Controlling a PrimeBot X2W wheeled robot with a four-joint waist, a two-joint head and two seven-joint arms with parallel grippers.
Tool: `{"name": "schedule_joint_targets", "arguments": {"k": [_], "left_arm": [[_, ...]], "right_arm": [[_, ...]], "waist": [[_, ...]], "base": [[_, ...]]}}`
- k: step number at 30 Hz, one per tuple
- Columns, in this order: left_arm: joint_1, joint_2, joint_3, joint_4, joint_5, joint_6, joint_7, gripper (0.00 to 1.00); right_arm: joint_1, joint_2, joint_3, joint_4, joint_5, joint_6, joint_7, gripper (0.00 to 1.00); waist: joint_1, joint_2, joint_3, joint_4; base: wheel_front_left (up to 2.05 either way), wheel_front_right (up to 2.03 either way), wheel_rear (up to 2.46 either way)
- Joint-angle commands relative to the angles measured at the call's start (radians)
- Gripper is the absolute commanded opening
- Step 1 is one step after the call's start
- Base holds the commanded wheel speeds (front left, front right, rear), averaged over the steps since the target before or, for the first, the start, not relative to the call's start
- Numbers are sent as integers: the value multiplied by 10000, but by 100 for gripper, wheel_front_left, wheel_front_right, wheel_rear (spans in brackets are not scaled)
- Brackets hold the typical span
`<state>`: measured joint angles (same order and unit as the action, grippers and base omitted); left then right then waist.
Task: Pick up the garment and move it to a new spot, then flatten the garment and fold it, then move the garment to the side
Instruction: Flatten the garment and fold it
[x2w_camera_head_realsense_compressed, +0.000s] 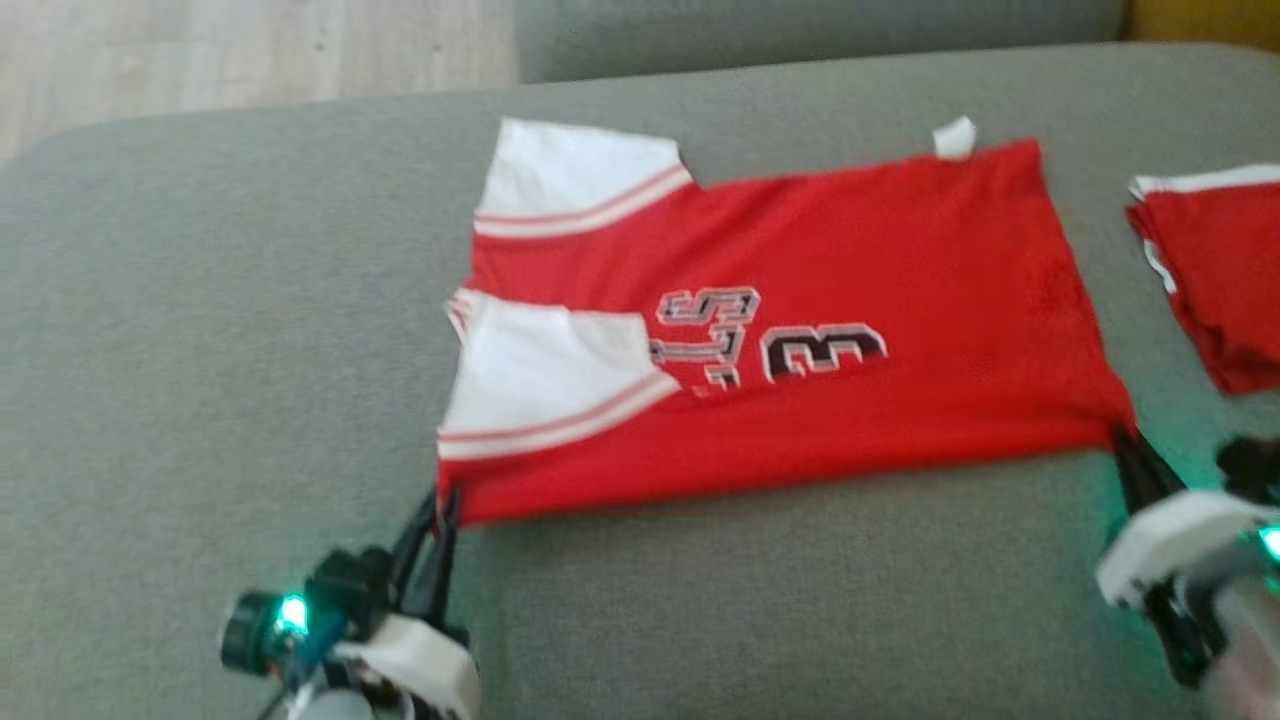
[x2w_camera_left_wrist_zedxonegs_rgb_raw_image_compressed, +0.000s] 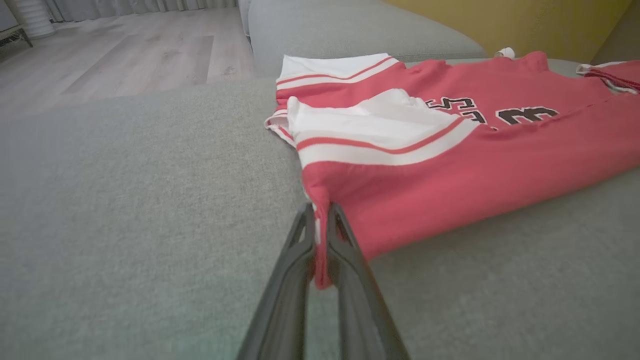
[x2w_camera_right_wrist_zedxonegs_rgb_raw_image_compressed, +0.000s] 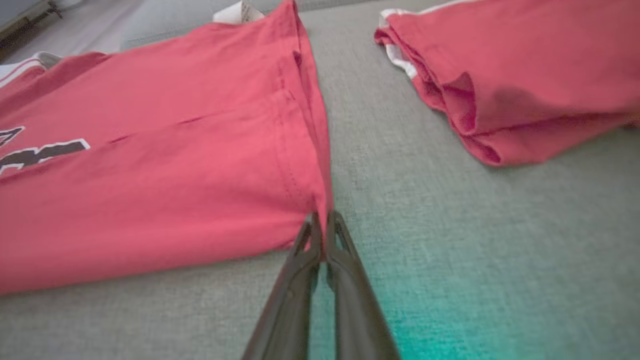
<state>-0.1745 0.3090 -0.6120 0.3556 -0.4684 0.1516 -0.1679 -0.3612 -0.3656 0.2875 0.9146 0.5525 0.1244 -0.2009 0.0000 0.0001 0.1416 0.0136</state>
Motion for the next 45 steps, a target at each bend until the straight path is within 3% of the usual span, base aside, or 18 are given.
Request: {"name": "schedule_joint_targets", "arguments": {"k": [1, 9, 21, 22, 24, 25, 26, 27, 34, 40, 45], "left_arm": [[122, 310, 355, -412, -121, 155, -42, 0], [1267, 366, -60, -1033, -312, 186, 255, 0], [1509, 593, -35, -1213, -320, 418, 265, 0], [1498, 594, -26, -1226, -324, 414, 219, 20], [1491, 605, -28, -1228, -318, 426, 180, 39], [1484, 604, -39, -1224, -321, 429, 188, 49], [1465, 594, -42, -1219, -326, 438, 194, 87], [1427, 592, -44, -1225, -309, 450, 180, 100], [466, 750, 111, -1724, -50, 440, 130, 100], [-1884, 1344, 396, -2118, 148, -226, 1070, 100], [-4376, 1844, 550, -1785, 100, -1075, 2717, 100]], "right_arm": [[394, -620, 127, -328, 232, 63, -166, 0], [2294, -1416, -168, -1600, 1036, 63, -34, 0], [3737, -1110, -1135, -3066, 636, 63, 420, 0], [3803, -1072, -1241, -3175, 534, 63, 491, 16], [3903, -975, -1421, -3410, 319, 63, 645, 100], [3940, -910, -1564, -3521, 226, 63, 684, 100], [3971, -841, -1721, -3648, 112, 63, 682, 100], [3997, -764, -1855, -3808, -7, 63, 669, 100], [4057, -185, -2647, -5174, -1195, 63, 218, 100], [3702, 425, -2615, -6255, -1900, 63, 294, 100], [3321, 670, -2421, -6871, -2108, 63, 310, 100]], "waist": [[0, -1, -247, 263], [0, -1, -477, 637], [0, -1, -500, 537], [0, -1, -499, 493], [0, -1, -462, 386], [0, -1, -436, 330], [0, -1, -418, 279], [0, -1, -405, 219], [0, -1, -242, -288], [0, -1, 331, -907], [0, -1, 1128, -1462]], "base": [[0, 0, 0], [0, 0, 0], [0, 0, 0], [0, 0, 0], [0, 0, 0], [0, 0, 0], [0, 0, 0], [0, 0, 0], [0, 0, 0], [0, 0, 0], [0, 0, 0]]}}
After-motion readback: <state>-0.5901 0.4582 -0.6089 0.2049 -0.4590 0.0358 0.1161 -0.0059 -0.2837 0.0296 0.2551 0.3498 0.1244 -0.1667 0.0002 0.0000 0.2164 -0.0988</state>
